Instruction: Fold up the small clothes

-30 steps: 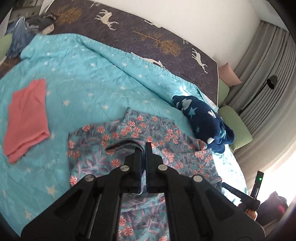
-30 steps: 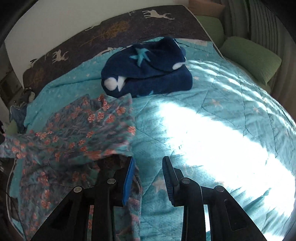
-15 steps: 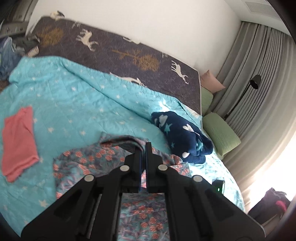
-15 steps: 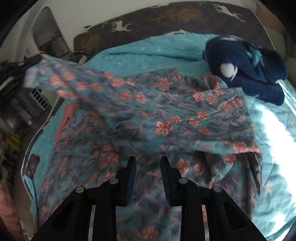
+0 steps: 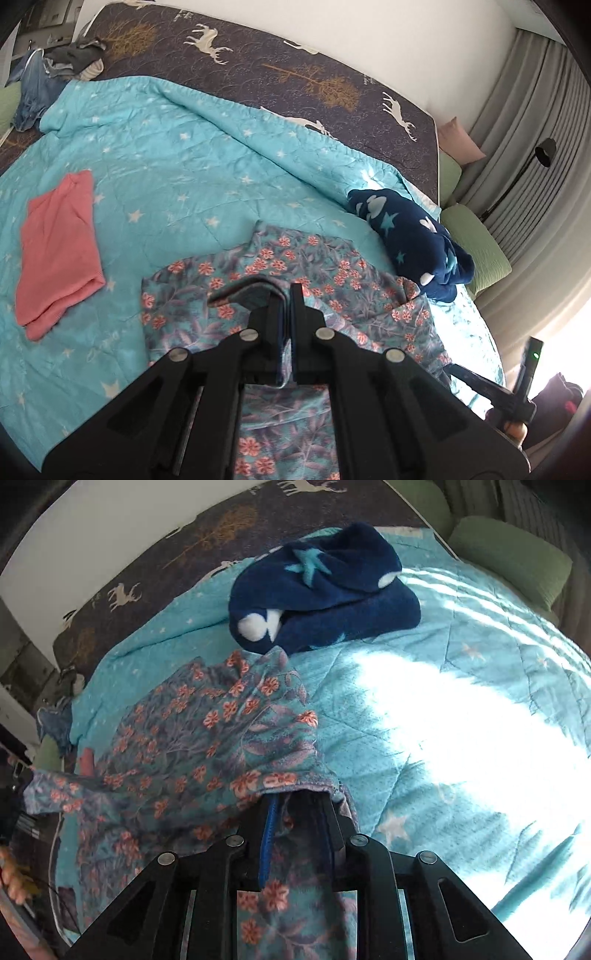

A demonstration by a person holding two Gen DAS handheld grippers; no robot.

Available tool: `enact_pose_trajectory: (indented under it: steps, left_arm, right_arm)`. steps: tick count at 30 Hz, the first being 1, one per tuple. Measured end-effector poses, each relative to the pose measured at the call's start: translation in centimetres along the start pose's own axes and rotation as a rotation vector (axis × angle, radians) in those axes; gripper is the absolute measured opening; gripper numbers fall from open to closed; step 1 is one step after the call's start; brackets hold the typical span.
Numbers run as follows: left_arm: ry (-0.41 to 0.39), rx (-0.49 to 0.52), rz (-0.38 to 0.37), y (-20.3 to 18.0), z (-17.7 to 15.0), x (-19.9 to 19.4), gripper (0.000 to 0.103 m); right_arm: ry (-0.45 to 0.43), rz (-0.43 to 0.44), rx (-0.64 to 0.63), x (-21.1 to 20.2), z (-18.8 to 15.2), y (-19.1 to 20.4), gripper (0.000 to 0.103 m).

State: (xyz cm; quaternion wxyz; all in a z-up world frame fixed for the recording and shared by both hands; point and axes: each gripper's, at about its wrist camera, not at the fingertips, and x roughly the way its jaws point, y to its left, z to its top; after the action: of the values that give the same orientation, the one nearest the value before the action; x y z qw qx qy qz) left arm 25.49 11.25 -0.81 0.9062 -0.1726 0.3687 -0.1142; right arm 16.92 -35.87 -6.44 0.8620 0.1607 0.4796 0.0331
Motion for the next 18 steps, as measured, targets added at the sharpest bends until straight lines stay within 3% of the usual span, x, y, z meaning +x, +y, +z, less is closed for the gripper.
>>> enact_pose_trajectory:
  steps: [5,9,11,14,16,18]
  left_arm:
    - [-0.030,0.027,0.015,-0.3,1.3,-1.3,0.004]
    - [-0.062,0.050,0.091,0.9,0.8,-1.9,0.004]
    - [-0.043,0.057,0.153,2.3,-0.4,-1.0,0.004]
    - [0.107,0.036,0.243,5.7,-3.5,3.0,0.004]
    - [0.202,-0.019,0.238,7.5,-5.4,5.0,0.004]
    - [0.212,-0.048,0.221,8.1,-6.2,5.3,0.005]
  right_arm:
    - [-0.022,0.036,-0.092,-2.8,-0.4,1.1,0.028]
    - [-0.047,0.049,-0.105,-4.1,-0.3,1.2,0.042]
    - [-0.037,0.045,-0.106,-3.5,-0.3,1.5,0.043]
    - [-0.002,0.035,-0.113,-2.0,-0.6,1.2,0.043]
    - [0.020,0.004,-0.121,-0.6,-0.7,0.8,0.043]
    - [0.037,-0.024,-0.138,0.3,-0.7,0.7,0.043]
